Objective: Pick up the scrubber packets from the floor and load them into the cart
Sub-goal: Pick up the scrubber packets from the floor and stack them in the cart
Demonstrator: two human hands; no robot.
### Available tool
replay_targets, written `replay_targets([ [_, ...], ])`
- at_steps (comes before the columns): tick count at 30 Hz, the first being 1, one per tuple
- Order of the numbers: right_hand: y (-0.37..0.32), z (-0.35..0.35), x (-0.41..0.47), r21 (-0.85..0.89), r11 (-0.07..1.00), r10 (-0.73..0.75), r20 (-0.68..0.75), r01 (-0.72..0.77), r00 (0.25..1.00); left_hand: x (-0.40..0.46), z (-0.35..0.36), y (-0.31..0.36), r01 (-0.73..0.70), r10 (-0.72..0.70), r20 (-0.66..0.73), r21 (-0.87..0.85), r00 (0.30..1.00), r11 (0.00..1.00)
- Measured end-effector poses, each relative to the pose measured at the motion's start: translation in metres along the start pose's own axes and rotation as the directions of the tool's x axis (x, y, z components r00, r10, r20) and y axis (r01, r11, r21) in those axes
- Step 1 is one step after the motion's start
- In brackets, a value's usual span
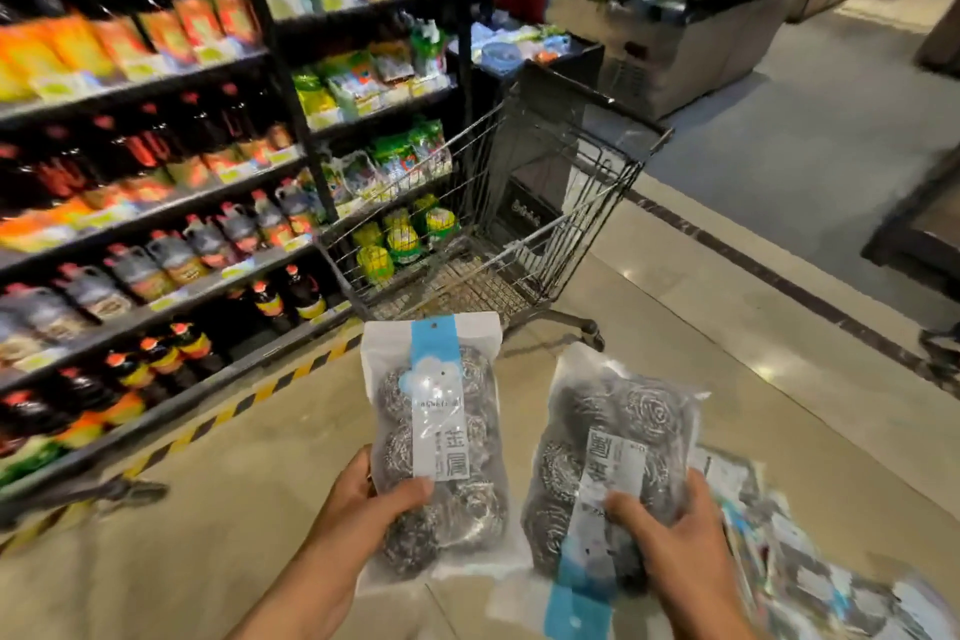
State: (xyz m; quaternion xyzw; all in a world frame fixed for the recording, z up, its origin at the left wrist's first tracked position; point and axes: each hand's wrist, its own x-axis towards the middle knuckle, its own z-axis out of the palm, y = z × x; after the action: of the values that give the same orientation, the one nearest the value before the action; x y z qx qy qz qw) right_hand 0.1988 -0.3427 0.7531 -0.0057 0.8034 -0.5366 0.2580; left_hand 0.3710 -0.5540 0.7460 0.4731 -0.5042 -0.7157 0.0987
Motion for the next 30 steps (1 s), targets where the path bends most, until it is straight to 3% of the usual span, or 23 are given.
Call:
replay_targets([
  [12,-0.092,0.109,0.087,-0.018,1.0,0.012,0.145,-0.01,0.989,0.102,-0.057,0.068,0.012,-0.012,0.001,-0.079,1.0,0.997],
  [22,-0.165,0.171,0.233,-0.081,0.997,0.03,0.303,-0.005,0.952,0.211,-0.042,0.137,0.024,-0.039,-0.165,-0.092,0.986,0.995],
  [30,-0.196,0.238,0.308,-0.125,0.991,0.086,0.356,-0.044,0.931,0.287,-0.059,0.183,0.069,-0.093,-0.213,-0.118,0.973,0.991],
])
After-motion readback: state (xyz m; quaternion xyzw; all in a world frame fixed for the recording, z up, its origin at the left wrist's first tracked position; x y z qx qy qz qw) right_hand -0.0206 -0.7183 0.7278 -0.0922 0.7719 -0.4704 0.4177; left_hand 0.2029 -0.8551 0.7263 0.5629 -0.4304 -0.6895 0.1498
